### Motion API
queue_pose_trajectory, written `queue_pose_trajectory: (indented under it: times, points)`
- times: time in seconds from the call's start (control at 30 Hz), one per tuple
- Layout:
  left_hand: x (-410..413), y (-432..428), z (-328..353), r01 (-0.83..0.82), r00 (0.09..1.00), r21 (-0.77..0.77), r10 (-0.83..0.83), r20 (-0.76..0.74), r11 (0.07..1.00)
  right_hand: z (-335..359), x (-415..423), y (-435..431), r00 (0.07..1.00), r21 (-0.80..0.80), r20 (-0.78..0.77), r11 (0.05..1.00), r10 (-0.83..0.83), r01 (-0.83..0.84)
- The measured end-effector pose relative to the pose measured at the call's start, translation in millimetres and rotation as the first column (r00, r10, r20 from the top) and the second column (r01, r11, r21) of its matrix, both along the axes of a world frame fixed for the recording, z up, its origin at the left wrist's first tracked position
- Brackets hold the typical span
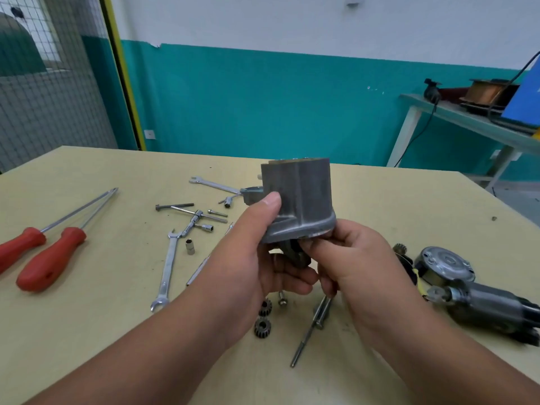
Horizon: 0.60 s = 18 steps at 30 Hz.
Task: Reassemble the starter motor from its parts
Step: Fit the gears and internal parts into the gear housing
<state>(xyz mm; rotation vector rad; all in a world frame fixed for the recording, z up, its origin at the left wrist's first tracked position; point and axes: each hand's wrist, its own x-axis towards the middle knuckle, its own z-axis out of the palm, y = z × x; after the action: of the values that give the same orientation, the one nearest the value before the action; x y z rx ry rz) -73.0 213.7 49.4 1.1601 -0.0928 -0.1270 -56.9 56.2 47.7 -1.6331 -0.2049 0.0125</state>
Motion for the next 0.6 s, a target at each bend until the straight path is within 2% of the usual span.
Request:
queue_pose_trajectory:
  times: [0.23, 0.47, 0.6]
  points:
    - [-1.1, -1.3, 1.7, -0.026, 1.000, 0.031, 0.026, 0.008, 0.999, -5.7, 0.1, 1.2, 0.999, 0.023, 0.035, 0.999, -0.025, 0.024]
    - [-1.4, 1.9, 6.6, -0.020, 1.000, -0.019, 0.021, 0.011, 1.000, -9.1, 0.1, 2.1, 0.989, 0.072, 0.119, 0.994, -0.090, 0.082]
    - [-2.2, -1.6, 4.1, -0.066, 0.998, 0.026, 0.065, 0.025, 0.998, -10.0, -0.7, 3.0, 0.987, 0.008, 0.151, 0.998, -0.060, 0.060]
